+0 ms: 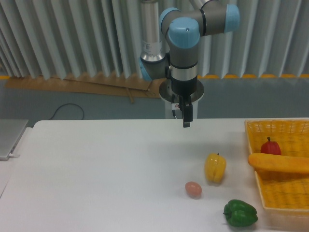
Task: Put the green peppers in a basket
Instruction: 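Move the open gripper over toward the green bell pepper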
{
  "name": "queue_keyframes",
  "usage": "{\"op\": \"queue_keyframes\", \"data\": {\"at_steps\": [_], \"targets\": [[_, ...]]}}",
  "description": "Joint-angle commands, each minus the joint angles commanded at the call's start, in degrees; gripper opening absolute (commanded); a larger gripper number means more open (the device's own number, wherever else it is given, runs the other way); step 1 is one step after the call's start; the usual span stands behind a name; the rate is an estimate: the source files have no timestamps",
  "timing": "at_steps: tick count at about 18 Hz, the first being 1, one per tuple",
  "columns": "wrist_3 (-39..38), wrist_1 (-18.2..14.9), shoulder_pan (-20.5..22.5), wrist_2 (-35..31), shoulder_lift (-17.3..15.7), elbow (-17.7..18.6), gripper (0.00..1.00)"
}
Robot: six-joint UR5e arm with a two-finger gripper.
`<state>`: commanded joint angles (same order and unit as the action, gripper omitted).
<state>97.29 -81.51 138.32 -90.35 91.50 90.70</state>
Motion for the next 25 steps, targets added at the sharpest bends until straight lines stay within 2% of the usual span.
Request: {"op": "queue_keyframes", "data": {"at_steps": [3, 8, 12, 16, 20, 23, 25], "targets": [[0.09, -2.24, 0.02, -0.18, -0.09, -0.09, 1.00], [0.09, -1.90, 0.02, 0.09, 0.08, -0.09, 1.00], [-0.09, 0.30, 0.72, -0.09, 2.45, -1.31, 1.00], [0.18, 1.88, 1.51, -0.18, 2.89, -2.19, 1.00], [0.01, 2.32, 3.00, -0.18, 4.56, -2.98, 1.00], [-0.52, 6.62, 3.88, -0.09, 5.96, -2.99, 1.00], [0.09, 7.16, 4.93, -0.26, 6.76, -2.90, 1.00]]}}
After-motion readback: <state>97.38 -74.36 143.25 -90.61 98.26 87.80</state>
